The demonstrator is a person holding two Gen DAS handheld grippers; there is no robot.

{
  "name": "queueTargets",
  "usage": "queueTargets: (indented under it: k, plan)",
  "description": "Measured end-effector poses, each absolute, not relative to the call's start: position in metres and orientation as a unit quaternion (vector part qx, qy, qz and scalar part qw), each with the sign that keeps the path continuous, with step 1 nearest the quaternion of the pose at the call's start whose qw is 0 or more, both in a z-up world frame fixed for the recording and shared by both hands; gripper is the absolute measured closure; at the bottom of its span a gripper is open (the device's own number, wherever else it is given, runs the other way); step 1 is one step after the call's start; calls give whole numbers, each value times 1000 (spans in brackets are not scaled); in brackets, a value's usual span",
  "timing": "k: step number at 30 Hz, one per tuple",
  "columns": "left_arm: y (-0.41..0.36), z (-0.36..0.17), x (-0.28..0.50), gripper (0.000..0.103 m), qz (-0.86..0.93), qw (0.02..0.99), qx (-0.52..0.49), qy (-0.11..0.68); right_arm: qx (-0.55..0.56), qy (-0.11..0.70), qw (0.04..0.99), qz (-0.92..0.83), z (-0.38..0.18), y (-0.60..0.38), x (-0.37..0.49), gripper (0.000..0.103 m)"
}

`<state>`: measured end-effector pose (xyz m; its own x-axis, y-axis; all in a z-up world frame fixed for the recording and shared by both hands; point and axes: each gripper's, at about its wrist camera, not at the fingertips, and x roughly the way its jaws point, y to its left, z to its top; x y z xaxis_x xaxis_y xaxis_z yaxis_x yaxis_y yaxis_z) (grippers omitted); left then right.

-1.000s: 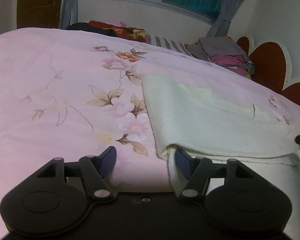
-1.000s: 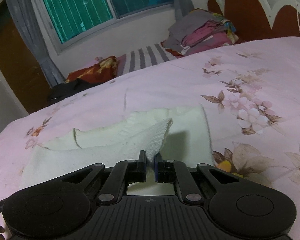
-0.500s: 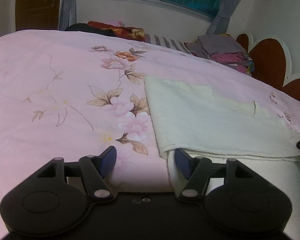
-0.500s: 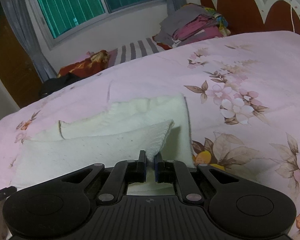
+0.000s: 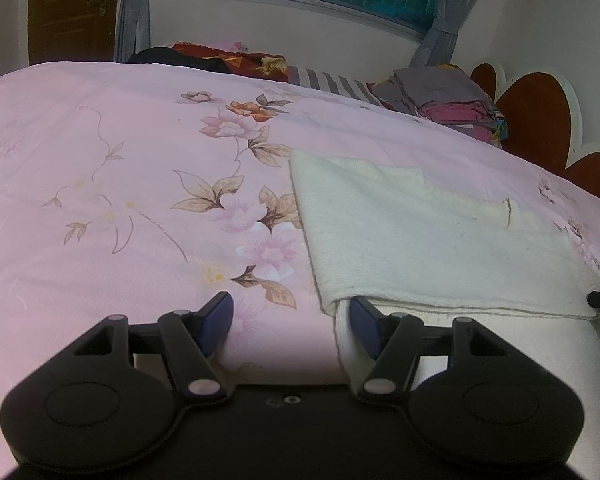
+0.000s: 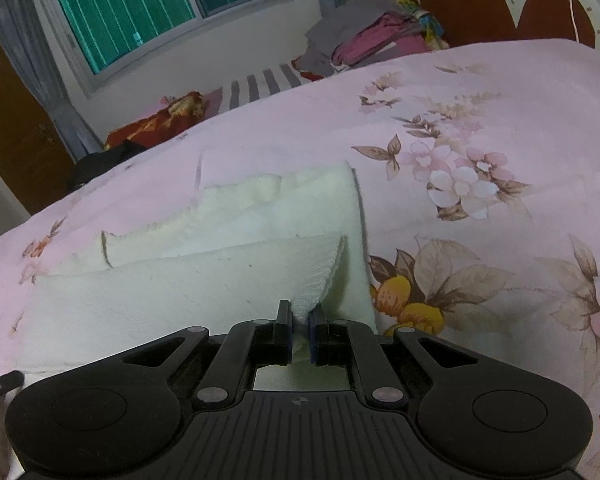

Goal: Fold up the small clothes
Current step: 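Open the right gripper and release the folded side onto the sweater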

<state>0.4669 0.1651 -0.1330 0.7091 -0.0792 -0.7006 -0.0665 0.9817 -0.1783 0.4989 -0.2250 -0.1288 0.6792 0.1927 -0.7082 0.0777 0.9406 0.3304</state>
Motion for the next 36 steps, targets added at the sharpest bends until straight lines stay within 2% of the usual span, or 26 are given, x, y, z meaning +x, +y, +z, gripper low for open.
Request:
queueTargets:
  k: [4, 7, 8, 10, 11, 15, 21, 25, 29, 36]
  plan:
    - [162, -132, 468, 40, -10, 919, -76, 388, 173, 410, 895, 33, -131, -227, 500, 96]
    - [163, -121, 460, 27, -16, 922, -76, 379, 172, 413, 894, 29, -126, -232, 499, 95]
    - [160, -113, 452, 20, -12, 933, -66, 354, 171, 407, 897, 17, -121, -235, 495, 91]
    - [143, -99, 444, 17, -31, 947, -33, 319, 159, 380, 911, -13, -107, -239, 486, 62]
    - [133, -96, 445, 19, -46, 947, -26, 316, 157, 367, 917, -11, -100, -240, 482, 60]
    - [88, -106, 471, 27, -88, 935, -2, 344, 145, 375, 914, 58, -96, -220, 489, 60]
    - [85, -130, 485, 23, -96, 921, -19, 376, 88, 422, 898, 84, -126, -183, 497, 65]
    - [94, -112, 495, 21, -105, 922, -40, 370, 105, 405, 905, 76, -119, -201, 495, 67]
    - [91, -105, 540, 21, -110, 924, -24, 366, 101, 394, 911, 71, -114, -201, 525, 67]
    - [127, -139, 595, 24, -72, 920, -46, 383, 90, 401, 911, 34, -128, -220, 583, 67]
